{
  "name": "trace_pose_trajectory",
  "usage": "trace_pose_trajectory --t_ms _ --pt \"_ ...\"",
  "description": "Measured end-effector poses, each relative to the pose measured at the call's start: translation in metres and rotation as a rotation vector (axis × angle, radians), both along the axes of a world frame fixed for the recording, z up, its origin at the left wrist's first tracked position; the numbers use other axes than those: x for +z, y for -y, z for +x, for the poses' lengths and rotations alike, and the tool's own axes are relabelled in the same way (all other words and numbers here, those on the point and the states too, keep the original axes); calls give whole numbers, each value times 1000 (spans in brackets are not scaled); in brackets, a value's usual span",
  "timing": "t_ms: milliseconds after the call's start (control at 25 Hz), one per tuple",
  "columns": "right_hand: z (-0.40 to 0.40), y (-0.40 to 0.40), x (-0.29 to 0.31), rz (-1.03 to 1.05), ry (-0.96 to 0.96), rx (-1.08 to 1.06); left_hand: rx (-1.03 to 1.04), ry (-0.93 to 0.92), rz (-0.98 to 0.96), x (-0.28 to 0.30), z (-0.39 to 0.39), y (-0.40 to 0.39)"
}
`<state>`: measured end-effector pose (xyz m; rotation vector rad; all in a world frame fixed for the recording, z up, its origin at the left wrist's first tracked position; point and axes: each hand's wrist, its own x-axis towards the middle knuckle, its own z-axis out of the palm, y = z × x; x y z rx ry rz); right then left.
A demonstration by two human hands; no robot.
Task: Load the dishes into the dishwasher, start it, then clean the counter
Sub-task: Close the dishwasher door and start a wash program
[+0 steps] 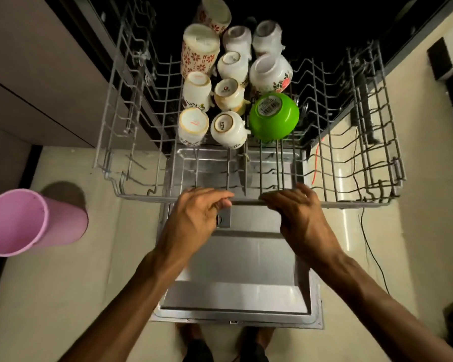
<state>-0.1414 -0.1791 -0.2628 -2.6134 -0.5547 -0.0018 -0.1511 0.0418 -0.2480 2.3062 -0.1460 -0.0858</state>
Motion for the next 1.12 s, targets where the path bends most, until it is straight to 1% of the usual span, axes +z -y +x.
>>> trace_pose_trajectory --t_ms 80,280,440,520,600,720,920,1040,1120 --pt "25 1 -2 -13 9 8 -9 -13 1 -2 23 -1" --pt "76 4 -5 -43 40 67 -34 46 19 -3 71 -2" --pt "110 3 -2 -108 28 52 -90 50 67 1 109 0" --pt "129 -1 3 -122 -1 61 -113 14 121 0 131 -1" --pt "154 -2 5 -92 -51 66 -134 -62 189 1 155 -3" --pt "193 -3 6 -70 -95 66 -174 -142 197 3 193 -2" --pt "254 -8 12 -98 -156 30 -144 -131 278 2 254 0" --pt "271 -19 15 -87 -180 -9 -140 -117 318 3 279 -7" --pt "275 -26 11 -85 -136 -13 -146 -76 349 -1 285 -11"
